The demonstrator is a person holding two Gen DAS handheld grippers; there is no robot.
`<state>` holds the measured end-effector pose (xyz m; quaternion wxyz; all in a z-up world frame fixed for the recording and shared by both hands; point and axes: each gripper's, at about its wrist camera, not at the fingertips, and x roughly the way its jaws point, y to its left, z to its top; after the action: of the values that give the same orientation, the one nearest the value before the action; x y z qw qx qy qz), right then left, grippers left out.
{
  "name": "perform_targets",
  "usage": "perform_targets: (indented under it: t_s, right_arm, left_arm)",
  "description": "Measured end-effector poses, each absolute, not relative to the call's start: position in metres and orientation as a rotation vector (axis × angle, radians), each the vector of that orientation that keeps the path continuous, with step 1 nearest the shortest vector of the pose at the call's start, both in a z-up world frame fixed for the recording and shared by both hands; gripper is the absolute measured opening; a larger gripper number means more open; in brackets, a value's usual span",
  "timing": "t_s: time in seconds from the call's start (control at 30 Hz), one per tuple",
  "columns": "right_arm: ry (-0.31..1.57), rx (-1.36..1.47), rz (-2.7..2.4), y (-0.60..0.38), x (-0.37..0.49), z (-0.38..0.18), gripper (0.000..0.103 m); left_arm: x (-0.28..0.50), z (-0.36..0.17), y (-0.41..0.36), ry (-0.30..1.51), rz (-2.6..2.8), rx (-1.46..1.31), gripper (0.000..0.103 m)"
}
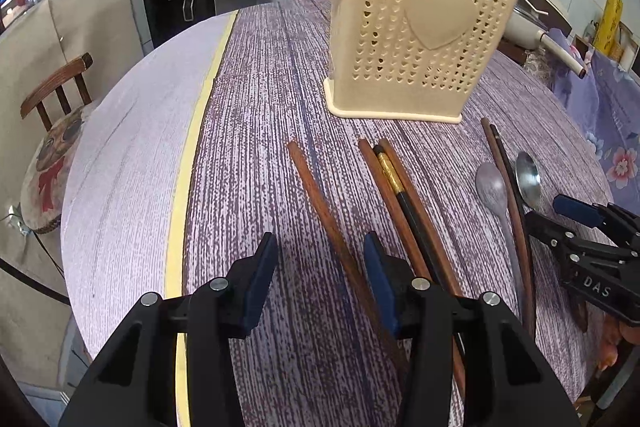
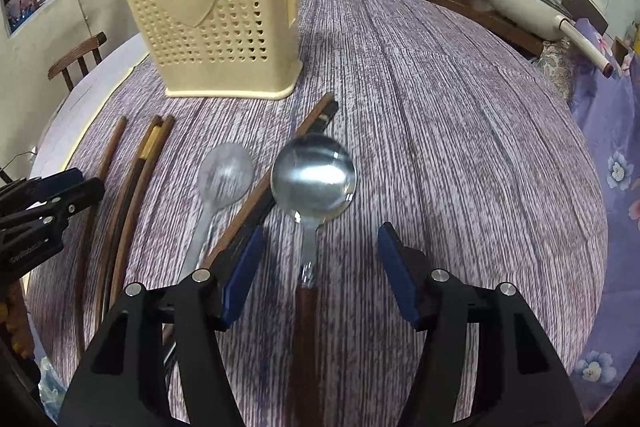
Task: Organize utensils
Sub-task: 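Grasp the metal ladle spoon with the right tool while the left tool grasps a chopstick, then carry the ladle spoon and chopstick over the cream holder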
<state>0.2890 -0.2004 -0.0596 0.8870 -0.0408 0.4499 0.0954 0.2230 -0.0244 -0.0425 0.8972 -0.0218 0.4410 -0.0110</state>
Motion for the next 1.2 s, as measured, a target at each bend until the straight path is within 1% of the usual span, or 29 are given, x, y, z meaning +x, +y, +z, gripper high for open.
perform_targets:
  t_s: [0.17, 0.3, 0.37, 0.4, 0.53, 0.57, 0.97, 1.2]
  right_arm:
    - [0.953, -0.089, 0.204, -0.196, 0.307, -0.059, 0.059]
    - [0.961, -0.099, 0.215, -0.192, 0.314, -0.058, 0.053]
    - [0.968, -0.101, 0.22, -0.192, 0.317, -0.057, 0.05]
    - [0.971, -0.102, 0.224, -0.192, 0.317, -0.056, 0.049]
    - [0.972, -0.103, 0.226, -0.192, 0.319, -0.055, 0.048]
    - [0.97, -0.1, 0.227, -0.193, 0.319, -0.055, 0.048]
    - [0.931, -0.056, 0.227, -0.2, 0.314, -0.052, 0.048]
    - [0.842, 0.002, 0.252, -0.213, 0.302, -0.021, 0.048]
  left_arm:
    - [0.23, -0.042, -0.026, 0.922, -0.021, -0.051, 0.041]
    - [0.236, -0.042, -0.025, 0.929, -0.021, -0.058, 0.035]
    - [0.238, -0.041, -0.025, 0.935, -0.019, -0.056, 0.029]
    - [0.239, -0.041, -0.025, 0.939, -0.02, -0.06, 0.028]
    - [0.243, -0.041, -0.019, 0.949, -0.021, -0.074, 0.013]
    - [0.243, -0.041, -0.018, 0.95, -0.024, -0.079, 0.012]
    - [0.249, -0.04, -0.019, 0.938, -0.025, -0.096, 0.009]
    - [0.245, -0.013, -0.022, 0.854, -0.056, -0.125, 0.008]
